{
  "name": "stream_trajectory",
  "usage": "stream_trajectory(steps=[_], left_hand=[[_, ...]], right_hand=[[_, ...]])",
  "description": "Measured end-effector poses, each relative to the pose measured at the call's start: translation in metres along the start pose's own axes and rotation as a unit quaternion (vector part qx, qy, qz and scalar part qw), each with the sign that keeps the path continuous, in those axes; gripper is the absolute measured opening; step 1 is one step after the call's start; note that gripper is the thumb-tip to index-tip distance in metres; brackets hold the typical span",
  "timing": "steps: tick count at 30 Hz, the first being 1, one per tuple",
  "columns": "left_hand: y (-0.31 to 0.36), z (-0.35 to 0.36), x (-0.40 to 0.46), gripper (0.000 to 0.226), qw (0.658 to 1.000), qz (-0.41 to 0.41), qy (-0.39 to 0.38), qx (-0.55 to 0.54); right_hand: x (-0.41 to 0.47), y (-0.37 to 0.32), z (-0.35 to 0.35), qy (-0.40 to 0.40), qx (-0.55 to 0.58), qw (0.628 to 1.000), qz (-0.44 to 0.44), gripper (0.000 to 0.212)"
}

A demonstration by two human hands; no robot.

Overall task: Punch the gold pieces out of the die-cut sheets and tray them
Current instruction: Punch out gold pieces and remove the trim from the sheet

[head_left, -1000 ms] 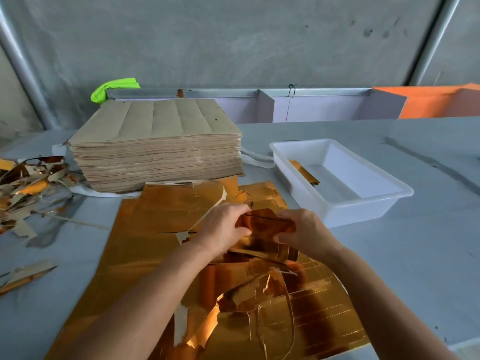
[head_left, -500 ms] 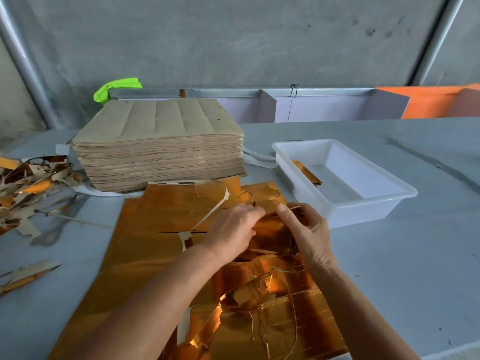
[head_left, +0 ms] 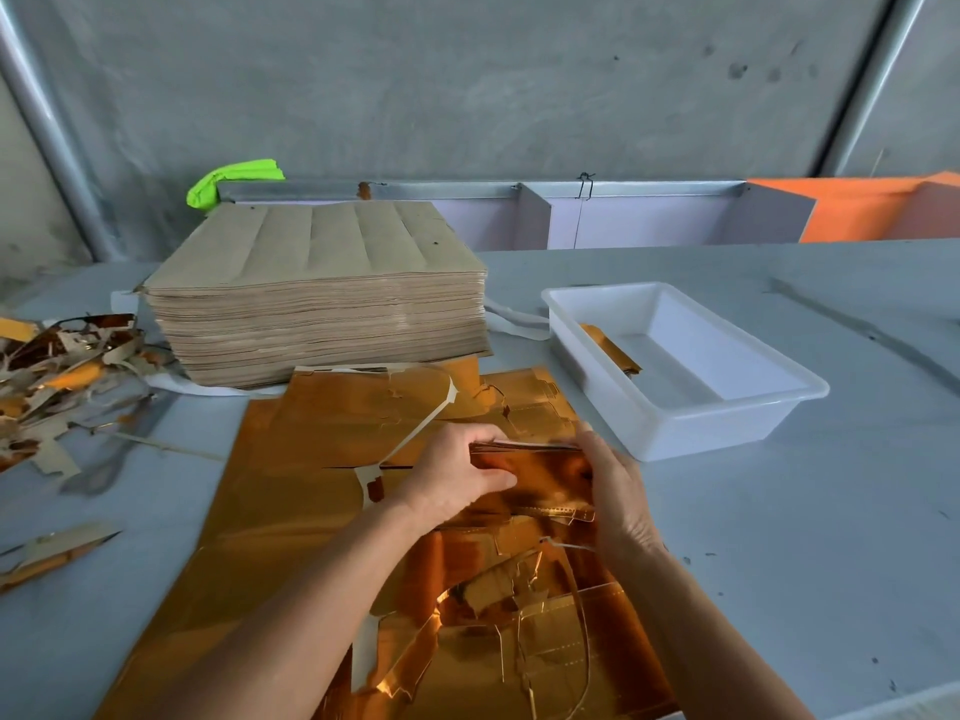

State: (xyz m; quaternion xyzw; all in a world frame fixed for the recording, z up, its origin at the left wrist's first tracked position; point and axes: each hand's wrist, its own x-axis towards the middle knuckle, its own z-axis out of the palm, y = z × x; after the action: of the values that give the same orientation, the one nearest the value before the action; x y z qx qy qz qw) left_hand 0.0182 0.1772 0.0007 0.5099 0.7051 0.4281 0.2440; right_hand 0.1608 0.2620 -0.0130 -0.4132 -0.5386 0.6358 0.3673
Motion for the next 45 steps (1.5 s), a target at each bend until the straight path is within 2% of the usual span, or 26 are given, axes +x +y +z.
stream_trajectory(steps=[2,5,9,11,13,15,18,20,23,26,29,33,36,40,45], left_hand=[[0.000,0.002,0.000,0.033,0.998,-0.014,0.026,-0.056],[-0.005,0.003,-0.001,0.046,0.996,-0.020,0.061,-0.066],[-0.006,0.005,-0.001,0.039,0.997,-0.002,0.050,-0.054],[-0.003,0.004,0.002,0.040,0.997,0.029,0.069,-0.013],[-0.004,0.001,0.002,0.056,0.990,0.069,0.108,0.063],[-0.011,0.002,-0.001,0.069,0.976,0.127,0.090,0.155],[-0.018,0.005,-0.008,0.061,0.966,0.150,0.054,0.206],[-0.021,0.004,-0.007,0.056,0.972,0.131,0.074,0.183],[-0.019,-0.001,-0.002,0.038,0.974,0.119,0.081,0.172],[-0.015,-0.010,0.002,0.018,0.984,0.103,0.109,0.098],[-0.019,-0.010,0.002,0.018,0.995,0.030,0.099,-0.010],[-0.022,0.004,-0.003,0.027,0.995,-0.042,0.056,-0.068],[-0.013,-0.003,0.005,0.029,0.992,-0.035,0.081,-0.090],[0.007,-0.012,0.019,0.025,0.966,-0.063,0.071,-0.241],[0.018,-0.007,0.030,0.023,0.962,-0.074,0.076,-0.253]], right_hand=[[-0.001,0.000,0.003,-0.005,0.010,1.000,0.006,0.040],[0.001,-0.003,0.000,0.017,0.059,0.998,-0.005,0.032],[0.005,0.000,0.005,-0.008,0.024,1.000,-0.001,0.029],[0.007,-0.004,0.004,-0.005,0.007,0.999,-0.045,0.028],[0.008,-0.007,-0.002,-0.008,-0.037,0.993,-0.109,0.023],[0.006,-0.001,-0.008,-0.030,-0.098,0.983,-0.150,0.023],[0.002,0.008,-0.012,-0.068,-0.143,0.973,-0.169,0.023],[0.003,0.007,-0.014,-0.092,-0.163,0.966,-0.180,0.013],[0.007,0.002,-0.017,-0.088,-0.227,0.947,-0.208,0.023],[0.009,-0.007,-0.019,-0.078,-0.201,0.953,-0.215,0.025],[0.009,-0.005,-0.021,-0.084,-0.197,0.952,-0.217,0.024],[0.004,0.005,-0.012,-0.111,-0.257,0.940,-0.194,0.022],[0.010,-0.008,-0.011,-0.087,-0.213,0.957,-0.175,0.023],[0.018,-0.031,-0.008,-0.054,-0.072,0.993,-0.071,0.022],[0.020,-0.042,-0.006,-0.092,-0.060,0.994,-0.006,0.026]])
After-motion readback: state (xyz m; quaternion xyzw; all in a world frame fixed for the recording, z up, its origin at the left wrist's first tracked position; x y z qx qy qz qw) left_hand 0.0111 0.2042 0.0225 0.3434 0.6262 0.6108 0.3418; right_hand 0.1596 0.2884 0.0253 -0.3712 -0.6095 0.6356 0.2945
